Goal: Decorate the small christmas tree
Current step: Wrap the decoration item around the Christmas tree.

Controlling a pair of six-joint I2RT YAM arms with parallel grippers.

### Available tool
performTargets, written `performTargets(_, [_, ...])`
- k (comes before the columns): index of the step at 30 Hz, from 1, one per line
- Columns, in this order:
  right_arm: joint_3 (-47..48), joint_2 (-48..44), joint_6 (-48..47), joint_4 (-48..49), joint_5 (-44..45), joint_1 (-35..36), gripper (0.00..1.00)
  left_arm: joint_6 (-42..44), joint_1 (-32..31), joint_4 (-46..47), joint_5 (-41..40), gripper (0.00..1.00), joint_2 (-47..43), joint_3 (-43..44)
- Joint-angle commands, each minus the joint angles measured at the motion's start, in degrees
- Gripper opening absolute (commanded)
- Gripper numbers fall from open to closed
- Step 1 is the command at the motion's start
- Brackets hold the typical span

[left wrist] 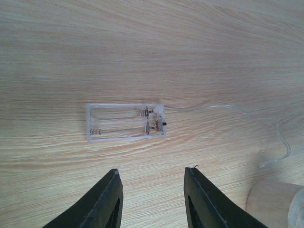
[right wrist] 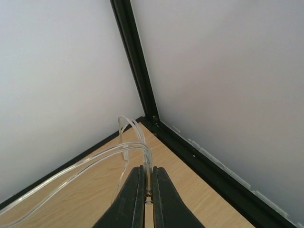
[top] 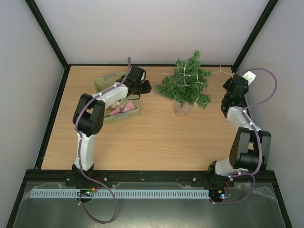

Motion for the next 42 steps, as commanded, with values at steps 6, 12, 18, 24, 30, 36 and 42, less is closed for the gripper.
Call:
performTargets(6, [-1.62,-4.71,-3.38,-7.59,-3.98,0.02,0.02,-1.07,-0.73,0.81,0.39,0.37,2.67,2.27])
performTargets(12, [-2.96,-7.44,-3.94,-12.62,-7.87,0.81,0.02,-1.46,-1.33,1.46,0.5,0.35,5.32,4.18])
performTargets(18, [-3.58,-8.63,-2.43,-13.56,-9.52,1.13,0.02,-2.64,-1.3,1.02,-3.17,0.31,7.98,6.12])
performTargets(24, [-3.31,-8.81,-2.82,-13.31,-9.04,1.21,0.02,-4.62,-0.74,0.13,-9.63,0.33,10.39,8.19])
performTargets(30, [-3.0,-8.86,-2.26,-12.43,-9.95,1.22,0.02,-3.85,-0.73,-1.73,-11.65,0.38,13.61,12.24])
performTargets(36, [-2.53,-8.68,-2.02,-11.84,-10.28,1.26,0.02,-3.72,-0.77,-3.04,-13.04,0.42,15.69,14.28])
performTargets(42, [-1.82,-8.03,-2.77,-11.86,-10.08,1.19,0.02,-3.14,-1.36,-4.43,-17.38,0.48,15.46,15.2])
